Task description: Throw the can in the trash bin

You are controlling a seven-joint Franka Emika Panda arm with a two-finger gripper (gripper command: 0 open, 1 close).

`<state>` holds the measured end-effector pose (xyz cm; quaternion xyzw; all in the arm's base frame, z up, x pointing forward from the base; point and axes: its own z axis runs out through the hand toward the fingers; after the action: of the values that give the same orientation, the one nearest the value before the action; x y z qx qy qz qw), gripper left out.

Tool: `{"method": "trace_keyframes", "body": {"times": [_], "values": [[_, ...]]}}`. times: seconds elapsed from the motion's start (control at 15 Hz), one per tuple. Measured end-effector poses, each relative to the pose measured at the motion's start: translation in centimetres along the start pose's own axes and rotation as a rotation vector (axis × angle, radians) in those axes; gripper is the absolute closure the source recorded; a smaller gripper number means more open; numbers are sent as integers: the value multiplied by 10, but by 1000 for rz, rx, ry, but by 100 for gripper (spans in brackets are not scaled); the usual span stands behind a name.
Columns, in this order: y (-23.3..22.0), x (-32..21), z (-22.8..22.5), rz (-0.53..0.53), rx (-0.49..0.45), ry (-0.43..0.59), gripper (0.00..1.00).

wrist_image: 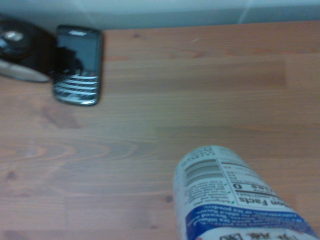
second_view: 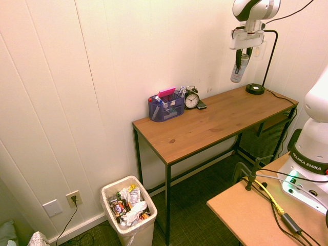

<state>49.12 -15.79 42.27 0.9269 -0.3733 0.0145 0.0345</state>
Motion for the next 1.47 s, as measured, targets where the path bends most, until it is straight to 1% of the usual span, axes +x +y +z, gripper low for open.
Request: {"method": "trace_keyframes", "body": {"times": [0.2, 0.4, 0.47, 0.53, 0.6, 0.67, 0.73, 0.93, 1.07, 1.2, 1.33, 1.47], "values": [[-74, -127, -6, -125, -43, 7, 100], [-126, -298, 13, -220, -57, -23, 100], [-142, -356, 16, -252, -45, -28, 100], [-160, -404, 12, -287, -9, -18, 100], [-179, -432, 4, -311, 38, 0, 100], [-200, -442, -5, -310, 80, 9, 100], [-221, -438, -8, -295, 106, 4, 100], [-284, -417, 1, -271, 105, -46, 100], [-322, -423, 21, -266, 83, -49, 100], [-355, -421, 49, -254, 60, -46, 100], [-378, -400, 78, -224, 38, -60, 100], [-392, -378, 97, -196, 21, -69, 100]]}}
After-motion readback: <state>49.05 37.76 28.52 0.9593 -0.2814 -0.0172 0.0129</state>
